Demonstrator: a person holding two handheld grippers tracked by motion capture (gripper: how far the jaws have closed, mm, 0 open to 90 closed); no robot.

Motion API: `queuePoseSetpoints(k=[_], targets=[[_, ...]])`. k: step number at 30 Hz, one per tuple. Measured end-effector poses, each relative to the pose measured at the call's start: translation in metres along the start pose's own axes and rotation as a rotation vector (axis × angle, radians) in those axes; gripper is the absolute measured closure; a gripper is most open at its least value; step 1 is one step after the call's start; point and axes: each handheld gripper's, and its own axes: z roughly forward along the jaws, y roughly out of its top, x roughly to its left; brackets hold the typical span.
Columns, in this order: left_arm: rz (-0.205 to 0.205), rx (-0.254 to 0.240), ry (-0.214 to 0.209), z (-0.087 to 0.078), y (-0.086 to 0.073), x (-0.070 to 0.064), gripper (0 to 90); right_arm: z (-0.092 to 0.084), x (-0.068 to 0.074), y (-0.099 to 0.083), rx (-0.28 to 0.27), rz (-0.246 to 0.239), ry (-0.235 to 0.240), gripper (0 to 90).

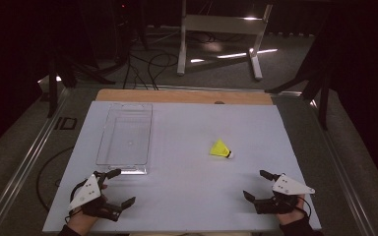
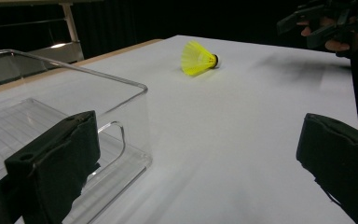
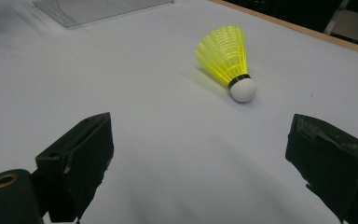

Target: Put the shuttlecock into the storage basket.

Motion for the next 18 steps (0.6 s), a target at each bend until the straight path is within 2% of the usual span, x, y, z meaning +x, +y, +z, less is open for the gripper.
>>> queuePoseSetpoints(k=[2, 3, 5, 7, 8, 18], targets=[[-0.001, -0.004, -0.004, -0.0001, 0.0002, 0.0000, 0.4, -0.0002, -0.0009, -0.0002, 0.006, -0.004, 0.000, 7.8], [-0.002, -0.007, -0.002, -0.0003, 0.0004, -0.0001, 0.4, -0.0009, -0.0018, 0.0005, 0.002, 0.018, 0.010, 7.8], [-0.013, -0.024, -0.009, -0.0009, 0.0007, 0.0010, 0.4, -0.0017, -0.0023, 0.0015, -0.001, 0.027, 0.027, 7.8], [-0.014, -0.028, -0.006, -0.0010, 0.0007, 0.0012, 0.5, -0.0017, -0.0021, 0.0015, -0.001, 0.025, 0.027, 7.8], [-0.019, -0.028, 0.003, -0.0011, 0.0003, 0.0013, 0.5, -0.0017, -0.0019, 0.0013, 0.002, 0.007, 0.027, 7.8], [-0.016, -0.023, -0.007, -0.0022, 0.0013, 0.0000, 0.5, -0.0031, -0.0011, 0.0047, 0.032, 0.020, 0.020, 7.8]])
